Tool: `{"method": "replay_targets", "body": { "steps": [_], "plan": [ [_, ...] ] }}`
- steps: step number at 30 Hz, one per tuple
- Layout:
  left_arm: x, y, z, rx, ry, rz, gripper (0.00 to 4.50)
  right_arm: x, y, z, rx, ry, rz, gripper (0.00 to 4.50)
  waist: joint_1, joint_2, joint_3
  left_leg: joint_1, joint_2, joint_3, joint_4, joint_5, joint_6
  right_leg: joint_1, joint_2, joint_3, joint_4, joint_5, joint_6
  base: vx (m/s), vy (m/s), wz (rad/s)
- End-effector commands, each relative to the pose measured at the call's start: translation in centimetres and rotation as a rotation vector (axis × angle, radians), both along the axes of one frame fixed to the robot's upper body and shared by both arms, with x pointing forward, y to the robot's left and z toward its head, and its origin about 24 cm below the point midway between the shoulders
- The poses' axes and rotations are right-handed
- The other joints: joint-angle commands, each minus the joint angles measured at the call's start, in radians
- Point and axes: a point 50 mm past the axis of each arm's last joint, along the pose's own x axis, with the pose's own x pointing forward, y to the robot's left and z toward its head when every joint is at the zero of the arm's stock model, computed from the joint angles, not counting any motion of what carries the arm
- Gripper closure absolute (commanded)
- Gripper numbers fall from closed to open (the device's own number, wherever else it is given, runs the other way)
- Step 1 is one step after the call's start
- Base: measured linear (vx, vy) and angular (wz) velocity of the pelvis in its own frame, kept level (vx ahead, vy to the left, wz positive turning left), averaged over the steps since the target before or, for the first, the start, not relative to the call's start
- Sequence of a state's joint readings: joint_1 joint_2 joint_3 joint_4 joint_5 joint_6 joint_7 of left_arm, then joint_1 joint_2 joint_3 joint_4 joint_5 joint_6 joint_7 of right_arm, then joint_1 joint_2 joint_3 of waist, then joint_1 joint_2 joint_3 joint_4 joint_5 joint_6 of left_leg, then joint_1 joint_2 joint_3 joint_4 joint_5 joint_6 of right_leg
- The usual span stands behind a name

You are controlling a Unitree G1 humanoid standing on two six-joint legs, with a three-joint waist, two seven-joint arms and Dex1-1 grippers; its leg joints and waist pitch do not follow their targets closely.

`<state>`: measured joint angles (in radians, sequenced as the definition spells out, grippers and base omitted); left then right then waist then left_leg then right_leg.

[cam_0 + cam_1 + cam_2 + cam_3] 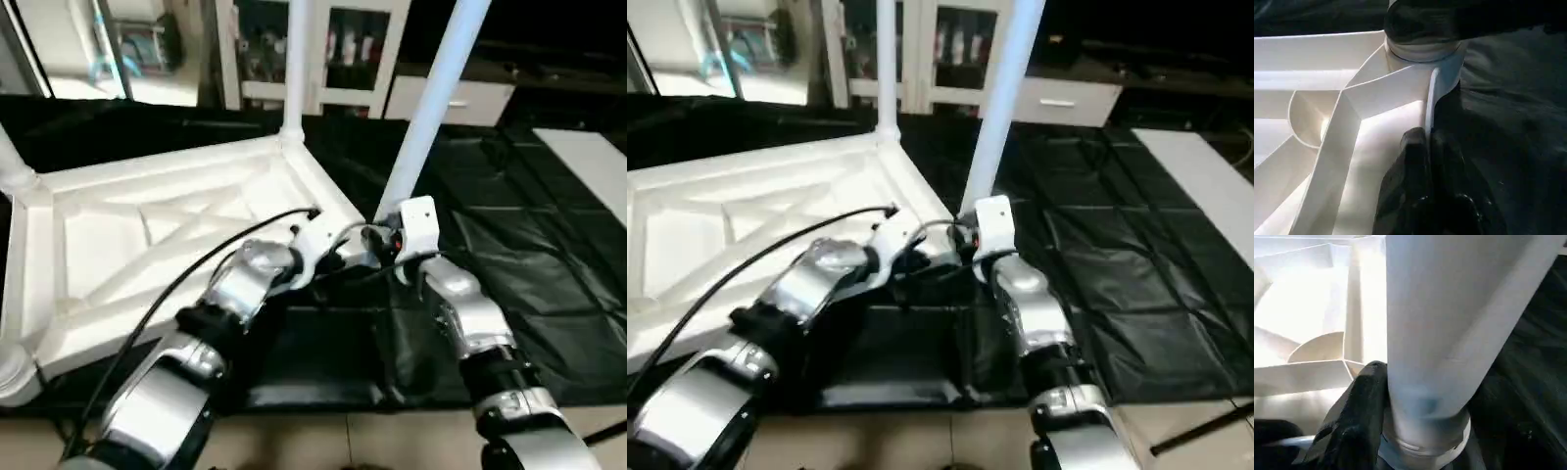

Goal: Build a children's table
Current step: Rotate leg to tighten

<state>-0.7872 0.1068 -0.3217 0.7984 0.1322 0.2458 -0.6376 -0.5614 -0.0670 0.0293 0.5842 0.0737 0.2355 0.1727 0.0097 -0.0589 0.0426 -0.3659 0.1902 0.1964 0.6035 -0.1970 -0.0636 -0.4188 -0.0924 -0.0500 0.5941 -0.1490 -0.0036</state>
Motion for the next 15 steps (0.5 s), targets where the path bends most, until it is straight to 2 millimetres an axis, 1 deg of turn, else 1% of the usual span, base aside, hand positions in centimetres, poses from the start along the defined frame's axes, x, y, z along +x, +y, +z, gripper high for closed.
{"method": "replay_targets", "body": {
  "steps": [1,2,3,4,5,8,9,10,11,12,13,14,15],
  "plan": [
    [1.8,1.7,1.4,0.024,-0.128,0.225,4.5,-1.1,3.4,-1.4,0.0,0.061,0.126,2.43,0.008,0.003,-0.067,0.008,0.029,-0.014,-0.076,-0.195,0.031,0.047,-0.044,0.032,-0.062,-0.183,-0.209,0.0,0.0,0.0],
    [1.8,1.7,1.4,0.028,-0.131,0.226,4.5,-1.1,3.4,-1.4,-0.001,0.059,0.124,2.43,0.008,0.003,-0.068,0.007,0.029,-0.014,-0.075,-0.167,0.043,0.051,-0.044,0.032,-0.057,-0.147,-0.221,0.0,0.0,0.0],
    [1.8,1.7,1.4,0.03,-0.131,0.227,4.5,-1.1,3.4,-1.3,0.001,0.053,0.125,2.43,0.009,0.005,-0.068,0.007,0.029,-0.013,-0.074,-0.155,0.048,0.052,-0.044,0.032,-0.055,-0.131,-0.226,0.0,0.0,0.0],
    [1.8,1.7,1.3,0.03,-0.13,0.228,4.5,-1.0,3.5,-1.2,0.015,0.048,0.128,2.43,0.01,0.004,-0.067,0.007,0.03,-0.012,-0.075,-0.148,0.058,0.052,-0.044,0.032,-0.055,-0.123,-0.232,0.0,0.0,0.0],
    [1.8,1.7,1.3,0.035,-0.13,0.221,4.5,-1.0,3.5,-1.1,0.035,0.038,0.14,2.43,0.011,0.002,-0.065,0.008,0.03,-0.011,-0.075,-0.158,0.061,0.052,-0.045,0.032,-0.058,-0.141,-0.233,0.0,0.0,0.0],
    [1.6,1.9,1.0,0.041,-0.128,0.194,4.5,-1.2,3.4,-0.4,0.093,0.003,0.225,2.43,0.013,0.003,-0.063,0.01,0.033,-0.013,-0.078,-0.198,0.046,0.05,-0.046,0.032,-0.065,-0.209,-0.219,0.0,0.0,0.0],
    [1.6,1.9,1.0,0.041,-0.128,0.193,4.5,-1.2,3.4,-0.4,0.098,0.003,0.228,2.43,0.013,0.003,-0.063,0.01,0.032,-0.013,-0.079,-0.205,0.045,0.051,-0.045,0.032,-0.066,-0.215,-0.216,0.0,0.0,0.0],
    [1.4,1.9,0.8,0.037,-0.126,0.147,4.5,-1.6,2.8,0.2,0.19,0.005,0.306,2.43,0.015,0.003,-0.063,0.012,0.034,-0.013,-0.079,-0.211,0.047,0.052,-0.045,0.032,-0.066,-0.211,-0.213,0.0,0.0,0.0],
    [1.4,1.9,0.8,0.037,-0.126,0.147,4.5,-1.6,2.8,0.2,0.19,0.005,0.306,2.43,0.019,0.002,-0.063,0.011,0.036,-0.013,-0.078,-0.205,0.056,0.053,-0.046,0.032,-0.064,-0.194,-0.215,0.0,0.0,0.0],
    [1.2,2.0,0.7,0.044,-0.121,0.136,4.5,-1.7,2.4,0.3,0.206,-0.002,0.332,2.43,0.019,0.001,-0.063,0.009,0.035,-0.013,-0.078,-0.194,0.058,0.053,-0.045,0.033,-0.062,-0.184,-0.217,0.0,0.0,0.0],
    [1.1,2.1,0.6,0.05,-0.125,0.111,4.5,-1.9,2.0,0.4,0.216,-0.006,0.356,2.12,0.024,0.001,-0.065,0.01,0.035,-0.012,-0.077,-0.174,0.064,0.053,-0.046,0.032,-0.06,-0.163,-0.224,0.0,0.0,0.0],
    [0.7,2.4,0.1,0.066,-0.104,0.084,4.5,-2.3,0.9,0.6,0.231,-0.012,0.397,1.94,0.03,-0.001,-0.065,0.01,0.037,-0.011,-0.076,-0.162,0.073,0.055,-0.047,0.032,-0.058,-0.147,-0.229,0.0,0.0,0.0],
    [0.5,2.4,0.0,0.07,-0.107,0.051,4.5,-2.4,0.3,0.7,0.238,-0.011,0.411,1.82,0.032,-0.003,-0.064,0.009,0.038,-0.01,-0.074,-0.149,0.088,0.055,-0.047,0.033,-0.054,-0.12,-0.237,0.0,0.0,0.0]
  ]
}}
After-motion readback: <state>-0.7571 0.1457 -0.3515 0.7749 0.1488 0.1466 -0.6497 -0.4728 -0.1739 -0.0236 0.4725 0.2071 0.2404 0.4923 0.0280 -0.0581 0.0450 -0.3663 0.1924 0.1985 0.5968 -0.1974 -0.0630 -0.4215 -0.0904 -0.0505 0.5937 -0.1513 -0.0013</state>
